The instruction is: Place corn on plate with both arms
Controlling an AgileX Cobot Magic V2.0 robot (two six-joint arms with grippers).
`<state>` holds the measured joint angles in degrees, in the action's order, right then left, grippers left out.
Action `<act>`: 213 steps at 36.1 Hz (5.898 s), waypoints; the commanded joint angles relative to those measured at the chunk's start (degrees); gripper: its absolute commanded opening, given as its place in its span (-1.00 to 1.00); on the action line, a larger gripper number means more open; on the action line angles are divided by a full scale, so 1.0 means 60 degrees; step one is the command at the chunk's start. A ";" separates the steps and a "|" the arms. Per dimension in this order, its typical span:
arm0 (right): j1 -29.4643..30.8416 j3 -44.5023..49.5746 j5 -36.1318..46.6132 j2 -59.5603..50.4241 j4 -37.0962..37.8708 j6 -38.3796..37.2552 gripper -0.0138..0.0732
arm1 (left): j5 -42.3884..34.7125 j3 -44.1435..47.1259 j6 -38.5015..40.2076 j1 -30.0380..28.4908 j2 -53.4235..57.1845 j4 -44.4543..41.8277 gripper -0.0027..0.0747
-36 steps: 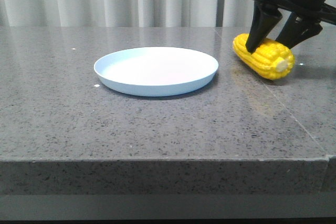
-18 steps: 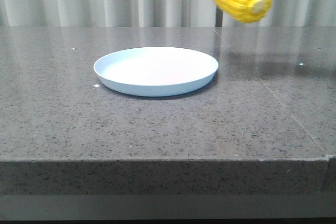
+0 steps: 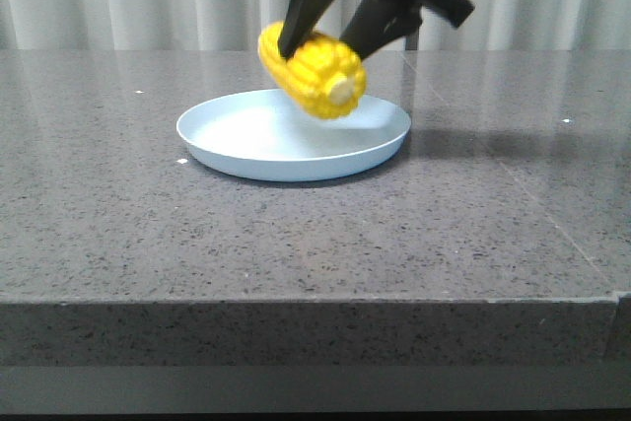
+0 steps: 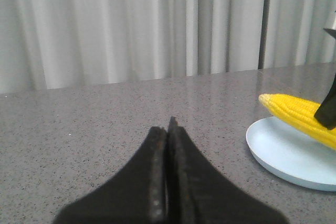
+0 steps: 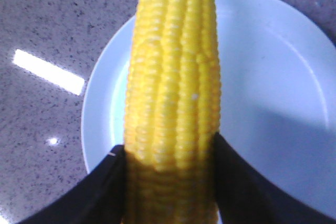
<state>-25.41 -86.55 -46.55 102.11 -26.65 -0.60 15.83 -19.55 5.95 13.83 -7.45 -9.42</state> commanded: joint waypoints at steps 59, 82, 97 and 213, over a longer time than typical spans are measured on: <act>0.1284 0.3767 0.0239 -0.6073 0.7106 -0.3598 -0.82 | -0.0778 -0.0269 0.0083 -0.0006 -0.0087 -0.0033 -0.98; 0.1284 1.0276 0.4264 -1.3754 0.6844 -0.3589 -0.82 | -0.0778 -0.0269 0.0083 -0.0006 -0.0087 -0.0033 -0.98; 0.1284 1.0602 0.4464 -1.5565 0.6844 -0.3589 -0.82 | -0.0778 -0.0269 0.0083 -0.0006 -0.0087 -0.0033 -0.98; 0.3839 1.2743 0.6488 -1.6309 0.3883 -0.1097 -0.82 | -0.1312 0.3556 -0.1848 -0.2332 0.1446 0.2062 -0.98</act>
<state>-5.75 -11.16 -13.49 5.56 0.00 -9.53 12.48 0.58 -5.15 -0.14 0.35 2.40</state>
